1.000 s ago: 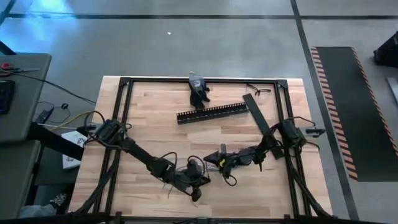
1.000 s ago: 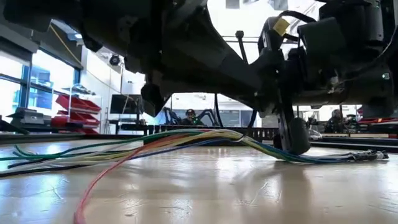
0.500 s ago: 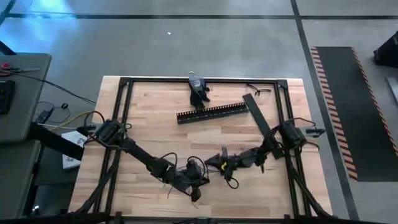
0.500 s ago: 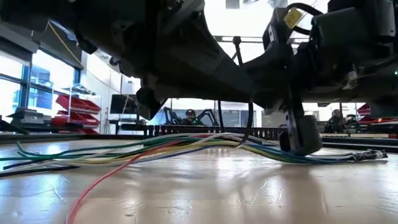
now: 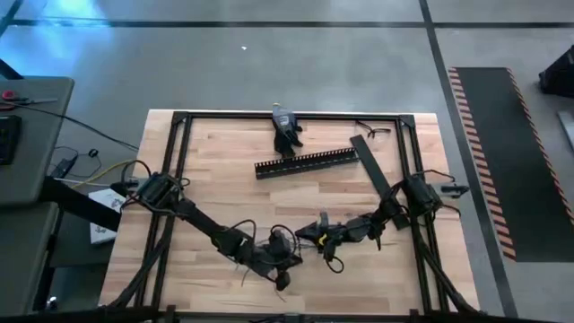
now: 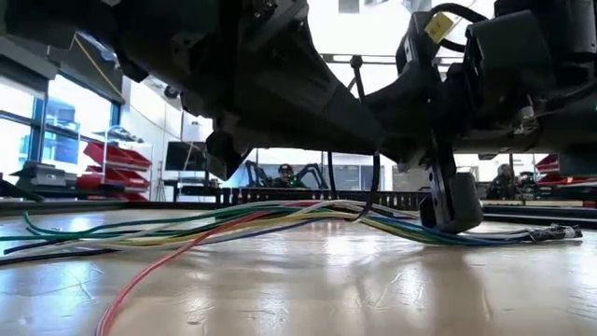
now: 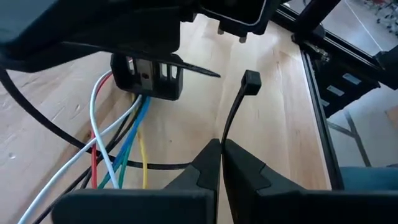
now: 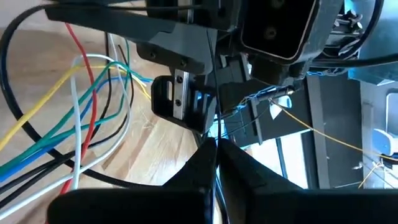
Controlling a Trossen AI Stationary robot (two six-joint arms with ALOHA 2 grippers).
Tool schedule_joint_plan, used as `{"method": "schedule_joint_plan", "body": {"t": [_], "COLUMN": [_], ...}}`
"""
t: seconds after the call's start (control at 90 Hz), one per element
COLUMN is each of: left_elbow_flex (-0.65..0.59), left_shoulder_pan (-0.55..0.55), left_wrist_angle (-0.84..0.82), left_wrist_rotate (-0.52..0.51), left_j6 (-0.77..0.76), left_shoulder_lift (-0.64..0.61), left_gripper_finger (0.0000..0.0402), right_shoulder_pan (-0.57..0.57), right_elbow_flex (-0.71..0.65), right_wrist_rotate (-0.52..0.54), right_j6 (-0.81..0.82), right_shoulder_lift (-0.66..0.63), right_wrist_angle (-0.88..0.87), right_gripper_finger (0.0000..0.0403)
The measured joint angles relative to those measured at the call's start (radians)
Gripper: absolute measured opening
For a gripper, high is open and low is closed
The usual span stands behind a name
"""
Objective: Ziptie cables
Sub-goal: Wrap the colored loose cables with the black zip tie
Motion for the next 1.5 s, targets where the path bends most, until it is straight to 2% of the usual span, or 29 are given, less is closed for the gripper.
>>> {"method": "schedule_joint_plan", "body": {"t": [0.533, 1.5], "left_elbow_flex": [0.0, 0.0], "left_shoulder_pan": [0.015, 0.017], "left_wrist_angle": [-0.006, -0.015], "left_wrist_rotate": [0.028, 0.002], "left_j6": [-0.005, -0.006], "left_shoulder_lift": [0.0, 0.0], "left_gripper_finger": [0.0, 0.0], "right_shoulder_pan": [0.022, 0.068], "right_elbow_flex": [0.014, 0.014], "right_wrist_rotate": [0.022, 0.011], "right_j6": [-0.005, -0.115], "right_shoulder_lift": [-0.001, -0.001], "right_wrist_angle": [-0.008, 0.0], "right_gripper_finger": [0.0, 0.0]}}
